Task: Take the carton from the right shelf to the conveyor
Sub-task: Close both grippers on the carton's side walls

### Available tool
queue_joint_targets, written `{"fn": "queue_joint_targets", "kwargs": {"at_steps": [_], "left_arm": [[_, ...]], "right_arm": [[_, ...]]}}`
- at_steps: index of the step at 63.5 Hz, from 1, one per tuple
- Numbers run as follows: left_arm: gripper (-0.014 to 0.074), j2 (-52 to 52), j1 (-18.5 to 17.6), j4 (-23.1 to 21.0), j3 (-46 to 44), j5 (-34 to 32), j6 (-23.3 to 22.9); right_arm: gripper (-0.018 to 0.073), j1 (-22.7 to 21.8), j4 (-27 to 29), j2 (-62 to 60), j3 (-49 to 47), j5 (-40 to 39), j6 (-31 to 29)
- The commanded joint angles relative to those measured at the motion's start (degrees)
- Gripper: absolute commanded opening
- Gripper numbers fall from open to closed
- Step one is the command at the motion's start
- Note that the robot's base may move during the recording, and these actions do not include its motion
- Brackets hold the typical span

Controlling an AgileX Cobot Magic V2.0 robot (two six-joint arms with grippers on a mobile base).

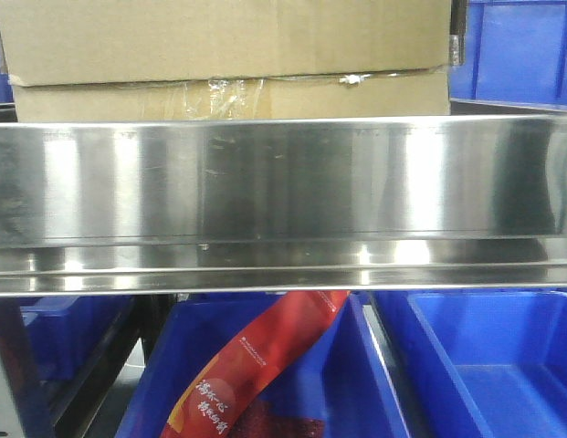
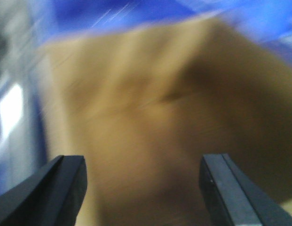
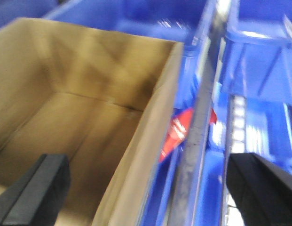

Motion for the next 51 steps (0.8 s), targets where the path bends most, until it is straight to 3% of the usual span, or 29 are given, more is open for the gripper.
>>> {"fn": "queue_joint_targets", "kwargs": {"at_steps": [1,16,30,47,51], "left_arm": [[0.0401,3.4,-0.2,4.9,-4.8,2.3,-3.5],[0.0403,8.3,2.1,5.2,-6.7,2.3,-3.7],[0.0403,11.6,5.3,0.4,-6.7,2.3,-3.7],[0.0403,15.0,6.1,0.3,-6.7,2.3,-3.7],[0.04,15.7,6.1,0.1,-6.7,2.3,-3.7]], "right_arm": [[0.0559,0.0,-0.8,3.9,-4.8,1.2,0.8],[0.0559,0.0,-0.1,11.2,-7.2,1.2,0.8],[0.0559,0.0,0.6,15.2,-7.2,1.2,0.8],[0.0556,0.0,0.7,18.8,-7.2,1.2,0.8],[0.0515,0.0,0.7,19.1,-7.2,1.2,0.8]]}}
